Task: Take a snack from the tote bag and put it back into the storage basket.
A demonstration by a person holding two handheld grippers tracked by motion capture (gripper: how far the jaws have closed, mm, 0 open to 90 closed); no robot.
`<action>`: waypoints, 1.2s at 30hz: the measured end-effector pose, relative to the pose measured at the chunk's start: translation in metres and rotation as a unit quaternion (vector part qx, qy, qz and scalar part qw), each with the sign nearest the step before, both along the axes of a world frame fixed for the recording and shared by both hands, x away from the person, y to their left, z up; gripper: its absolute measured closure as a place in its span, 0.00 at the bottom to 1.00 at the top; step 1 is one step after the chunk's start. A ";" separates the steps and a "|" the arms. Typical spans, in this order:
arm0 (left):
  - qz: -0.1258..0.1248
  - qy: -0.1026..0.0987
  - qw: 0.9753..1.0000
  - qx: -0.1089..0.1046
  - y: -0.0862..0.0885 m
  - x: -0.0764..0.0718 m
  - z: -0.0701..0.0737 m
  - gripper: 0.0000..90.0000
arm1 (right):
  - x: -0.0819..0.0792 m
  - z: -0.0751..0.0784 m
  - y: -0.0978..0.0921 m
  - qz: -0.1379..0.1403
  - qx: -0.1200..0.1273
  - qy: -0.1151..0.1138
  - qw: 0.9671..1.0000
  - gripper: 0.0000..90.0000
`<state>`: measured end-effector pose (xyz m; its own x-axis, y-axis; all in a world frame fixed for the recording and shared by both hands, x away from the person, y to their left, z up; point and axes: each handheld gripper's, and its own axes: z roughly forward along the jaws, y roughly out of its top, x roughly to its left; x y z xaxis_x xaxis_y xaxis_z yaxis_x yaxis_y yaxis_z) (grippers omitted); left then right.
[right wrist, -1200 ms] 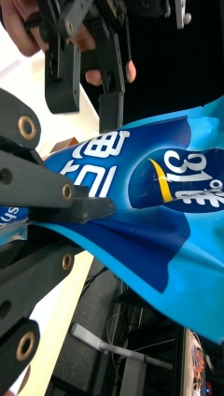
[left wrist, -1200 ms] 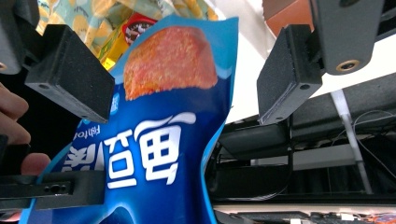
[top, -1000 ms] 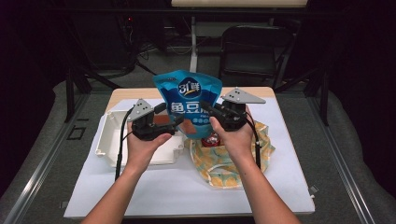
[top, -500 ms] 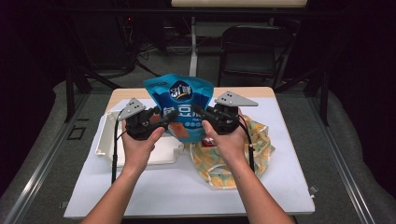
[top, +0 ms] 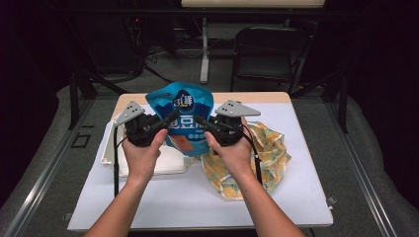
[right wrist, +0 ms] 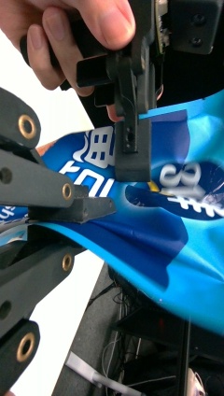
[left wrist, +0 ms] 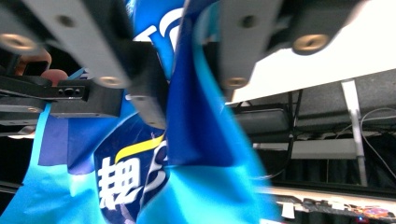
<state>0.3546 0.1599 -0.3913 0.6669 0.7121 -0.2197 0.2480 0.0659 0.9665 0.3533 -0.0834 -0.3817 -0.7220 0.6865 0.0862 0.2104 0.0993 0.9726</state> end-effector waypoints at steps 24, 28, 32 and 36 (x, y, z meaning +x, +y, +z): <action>0.046 0.011 0.998 -0.048 0.064 0.001 -0.007 1.00 | -0.002 -0.025 -0.030 -0.026 -0.011 0.008 1.000 0.45; 0.046 0.015 0.997 -0.057 0.074 0.003 -0.012 1.00 | -0.003 -0.034 -0.042 -0.040 -0.011 0.016 0.999 0.43; 0.051 0.021 0.997 -0.061 0.083 0.005 -0.018 1.00 | -0.007 -0.043 -0.054 -0.050 -0.012 0.026 0.998 0.43; 0.057 0.023 0.996 -0.061 0.092 0.007 -0.024 1.00 | -0.011 -0.051 -0.062 -0.057 -0.013 0.030 0.998 0.42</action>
<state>0.3616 0.2519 -0.4157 0.5709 0.7487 -0.3369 0.2755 0.2119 0.9377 0.3421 -0.1452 -0.4329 -0.6338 0.7660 0.1078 0.2801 0.0974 0.9550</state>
